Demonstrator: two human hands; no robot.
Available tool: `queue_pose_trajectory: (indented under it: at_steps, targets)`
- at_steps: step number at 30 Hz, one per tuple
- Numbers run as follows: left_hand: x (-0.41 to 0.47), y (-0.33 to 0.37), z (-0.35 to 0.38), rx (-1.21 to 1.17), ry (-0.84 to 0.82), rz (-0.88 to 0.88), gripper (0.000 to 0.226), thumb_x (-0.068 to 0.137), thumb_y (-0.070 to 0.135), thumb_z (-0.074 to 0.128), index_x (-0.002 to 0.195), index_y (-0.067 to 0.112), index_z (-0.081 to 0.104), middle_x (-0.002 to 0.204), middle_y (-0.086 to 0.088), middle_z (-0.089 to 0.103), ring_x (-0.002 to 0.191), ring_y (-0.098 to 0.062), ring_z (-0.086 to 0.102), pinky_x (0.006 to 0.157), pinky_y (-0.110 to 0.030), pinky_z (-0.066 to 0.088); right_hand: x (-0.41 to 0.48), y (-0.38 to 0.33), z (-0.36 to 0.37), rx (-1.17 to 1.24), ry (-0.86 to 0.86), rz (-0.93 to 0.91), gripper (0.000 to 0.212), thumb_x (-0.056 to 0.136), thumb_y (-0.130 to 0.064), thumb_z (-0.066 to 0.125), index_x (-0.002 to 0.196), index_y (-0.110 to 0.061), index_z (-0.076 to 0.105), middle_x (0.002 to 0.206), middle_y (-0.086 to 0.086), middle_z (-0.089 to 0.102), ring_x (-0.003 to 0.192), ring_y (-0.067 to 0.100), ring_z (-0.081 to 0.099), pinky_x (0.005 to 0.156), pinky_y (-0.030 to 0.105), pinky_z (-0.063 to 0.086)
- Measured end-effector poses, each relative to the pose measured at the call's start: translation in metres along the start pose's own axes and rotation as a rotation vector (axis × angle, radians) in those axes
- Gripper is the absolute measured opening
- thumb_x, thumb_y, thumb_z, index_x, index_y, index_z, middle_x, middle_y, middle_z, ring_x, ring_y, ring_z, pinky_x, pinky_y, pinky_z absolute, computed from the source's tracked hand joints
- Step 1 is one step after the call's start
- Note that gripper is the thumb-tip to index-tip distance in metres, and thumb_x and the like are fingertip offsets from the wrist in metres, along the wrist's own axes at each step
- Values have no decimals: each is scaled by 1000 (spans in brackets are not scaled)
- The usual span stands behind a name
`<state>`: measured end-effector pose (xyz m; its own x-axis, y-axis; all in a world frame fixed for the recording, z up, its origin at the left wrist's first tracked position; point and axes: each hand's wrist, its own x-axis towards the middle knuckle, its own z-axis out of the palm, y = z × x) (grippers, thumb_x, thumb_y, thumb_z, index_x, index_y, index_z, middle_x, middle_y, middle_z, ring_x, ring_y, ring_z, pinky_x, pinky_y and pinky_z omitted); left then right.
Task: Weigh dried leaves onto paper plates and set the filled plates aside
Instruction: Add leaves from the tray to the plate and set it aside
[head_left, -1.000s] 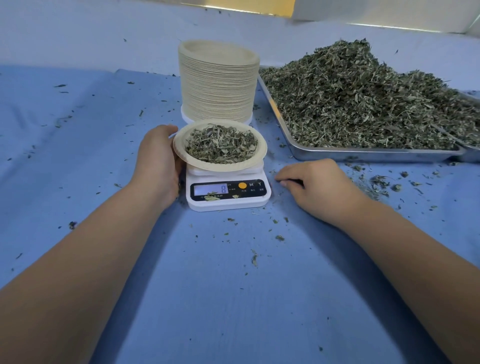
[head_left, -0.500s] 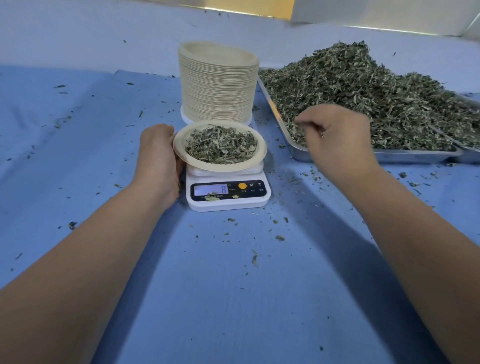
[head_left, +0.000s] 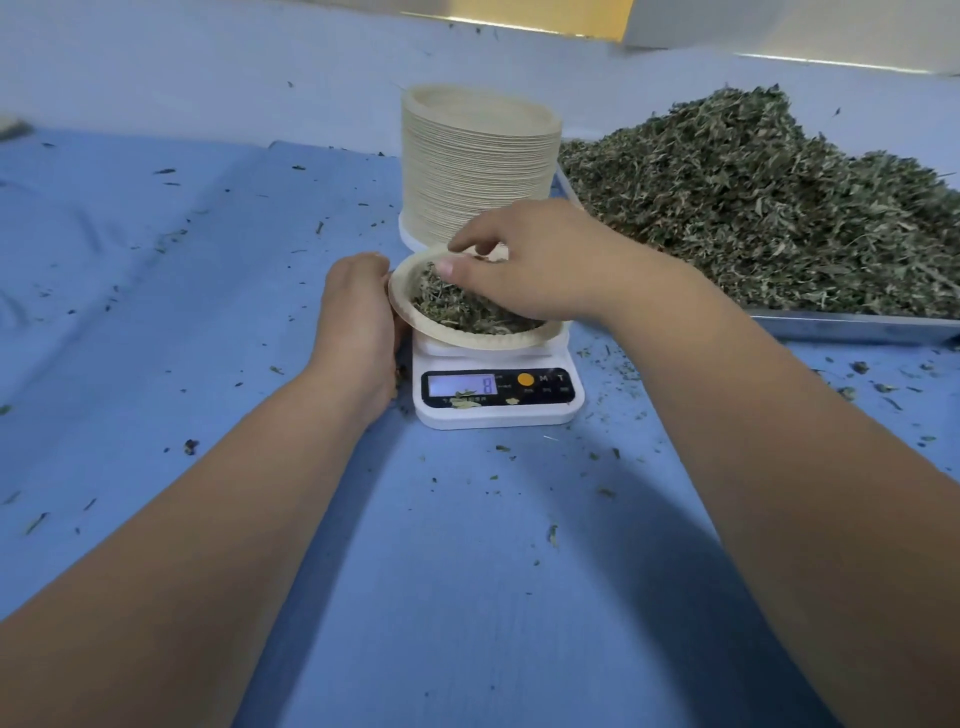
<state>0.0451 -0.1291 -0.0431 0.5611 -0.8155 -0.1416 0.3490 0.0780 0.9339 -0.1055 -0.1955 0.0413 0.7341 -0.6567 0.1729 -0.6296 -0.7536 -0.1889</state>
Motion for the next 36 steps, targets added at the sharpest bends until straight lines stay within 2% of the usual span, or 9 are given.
queue_pose_trajectory:
  at_steps: [4,12,16,21,26,29,31,34,36]
  targets:
    - [1,-1,0,-6,18,-20,42,70,34,46,109,19,56,104,2,52,89,-22,48,80,-44,39,14,-8,8,-25,-72,-34,40,93,-50,65,128,-32,67,119,-10,64,117,13,56,89,22,39]
    - [2,0,-2,56,51,-21,69,72,40,45,129,3,59,127,-19,66,108,-29,65,106,-57,48,23,-5,7,127,120,-23,5,88,-30,76,91,-28,79,74,-22,60,72,-5,53,62,6,35]
    - [-1,3,-1,67,39,15,52,72,37,44,111,5,59,114,-11,66,100,-31,63,100,-49,50,19,-2,-5,333,241,26,5,87,-24,77,91,-22,79,80,-14,71,74,1,63,72,18,51]
    - [-3,4,-2,79,34,1,72,71,40,45,129,-1,56,121,-15,66,106,-33,65,109,-64,44,16,1,-7,495,335,58,2,87,-22,77,88,-21,79,82,2,74,69,8,61,68,27,54]
    - [-4,2,0,68,47,-8,66,72,43,47,128,10,61,131,-19,64,122,-38,62,109,-58,46,12,5,-2,528,428,92,3,88,-20,76,88,-23,78,80,-3,73,70,7,61,71,26,53]
    - [-5,3,-1,89,35,6,59,73,39,48,118,2,57,94,-11,64,90,-32,62,87,-42,52,6,22,-3,581,552,158,7,88,-19,76,91,-26,77,83,-8,75,78,8,70,81,30,59]
    - [-4,2,0,107,38,40,61,75,33,48,121,-6,52,72,4,44,68,-19,45,67,-35,39,-4,43,-4,508,666,210,9,89,-21,73,95,-27,77,85,-13,74,80,5,70,85,29,58]
    - [1,-2,0,172,48,64,64,78,31,47,127,-10,42,69,10,35,60,-13,36,56,-32,31,-31,85,4,280,794,367,18,92,-23,65,105,-26,77,94,-12,72,85,6,68,87,27,55]
    - [1,-2,0,196,48,87,64,80,29,47,128,-13,40,69,10,33,59,-11,34,54,-31,30,-46,108,15,215,695,502,24,93,-21,62,114,-23,75,94,-5,71,74,10,64,81,24,50]
